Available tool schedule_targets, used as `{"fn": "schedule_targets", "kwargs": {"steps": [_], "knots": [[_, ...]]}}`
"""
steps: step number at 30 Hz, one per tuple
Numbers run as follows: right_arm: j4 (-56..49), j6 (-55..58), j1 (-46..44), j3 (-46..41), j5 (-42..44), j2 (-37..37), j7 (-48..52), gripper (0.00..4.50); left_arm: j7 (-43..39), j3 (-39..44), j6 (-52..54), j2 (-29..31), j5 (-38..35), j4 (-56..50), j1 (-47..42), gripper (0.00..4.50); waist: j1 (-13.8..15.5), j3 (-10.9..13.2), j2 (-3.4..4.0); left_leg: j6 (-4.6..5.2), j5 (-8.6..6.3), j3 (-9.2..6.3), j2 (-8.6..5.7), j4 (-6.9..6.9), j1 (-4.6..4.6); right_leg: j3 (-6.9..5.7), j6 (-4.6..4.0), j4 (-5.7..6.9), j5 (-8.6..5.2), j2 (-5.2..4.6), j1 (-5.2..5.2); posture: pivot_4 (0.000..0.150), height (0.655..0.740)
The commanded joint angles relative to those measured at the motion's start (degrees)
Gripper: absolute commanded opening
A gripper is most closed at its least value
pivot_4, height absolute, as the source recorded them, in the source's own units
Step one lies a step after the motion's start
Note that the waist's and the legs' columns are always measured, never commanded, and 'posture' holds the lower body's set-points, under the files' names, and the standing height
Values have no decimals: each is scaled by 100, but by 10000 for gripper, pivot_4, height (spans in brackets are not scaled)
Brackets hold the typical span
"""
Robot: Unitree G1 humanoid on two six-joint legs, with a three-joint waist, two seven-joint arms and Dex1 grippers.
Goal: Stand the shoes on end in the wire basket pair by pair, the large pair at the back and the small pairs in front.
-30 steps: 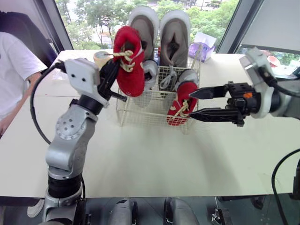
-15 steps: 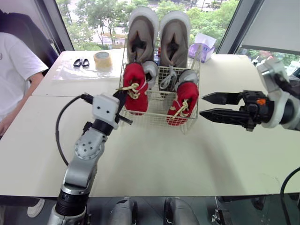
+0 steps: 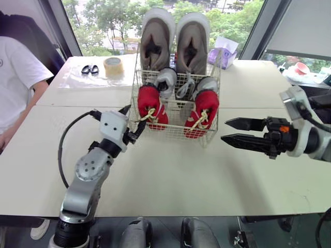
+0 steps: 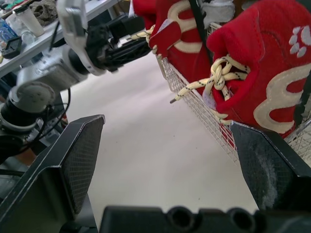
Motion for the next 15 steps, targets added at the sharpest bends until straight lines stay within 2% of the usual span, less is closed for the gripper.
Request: {"fn": "schedule_targets", "kwargs": {"steps": [1, 3, 5, 7, 10, 12, 15], "knots": [[-110, -192, 146, -45, -76, -140, 132, 45000, -76, 641, 917, 190, -871, -661, -172, 44609, -1, 0, 0, 0, 0, -1, 0, 1, 0, 0, 0, 0, 0, 1, 0, 1500, 7400], [-114, -255, 312, -29, -177, -200, 242, 45000, -169, 1186, 1656, 394, -1775, -955, -242, 44609, -5, 0, 0, 0, 0, -3, 2, 3, -2, 0, 1, 1, -1, 2, 1, 1500, 7400], [-85, -332, 452, 27, -306, -251, 368, 45000, -412, 1993, 2590, 1044, -3550, -1105, -271, 44609, -12, 2, -3, 0, 0, -4, 2, 6, -2, 0, 1, 3, -1, 4, 1, 1500, 7400], [-44, -401, 520, 66, -372, -280, 449, 45000, -470, 2510, 3159, 1645, -4991, -1055, -207, 44609, -27, 3, 3, -1, 0, -11, 11, 14, -7, -1, 5, 9, -4, 10, 0, 1500, 7400], [0, -511, 765, 82, -542, -303, 578, 45000, -1072, 3395, 3809, 2794, -6531, -692, 470, 44609, -30, 2, 13, -3, 0, -9, 8, 19, -1, -2, 11, 9, -9, 8, 6, 1500, 7400], [56, -667, 1067, 63, -832, -365, 683, 45000, -1261, 3680, 3807, 2984, -6131, -316, 1059, 44609, -25, 2, 32, -4, -1, -8, 10, 20, 0, -2, 14, 9, -13, 10, 6, 1500, 7400], [52, -802, 1352, -17, -998, -392, 738, 45000, -1582, 3541, 3498, 3046, -5357, -236, 1957, 44609, 6, 4, 49, -4, -2, -5, -1, 20, 5, -2, -4, 3, -29, 4, 14, 1500, 7400]]}}
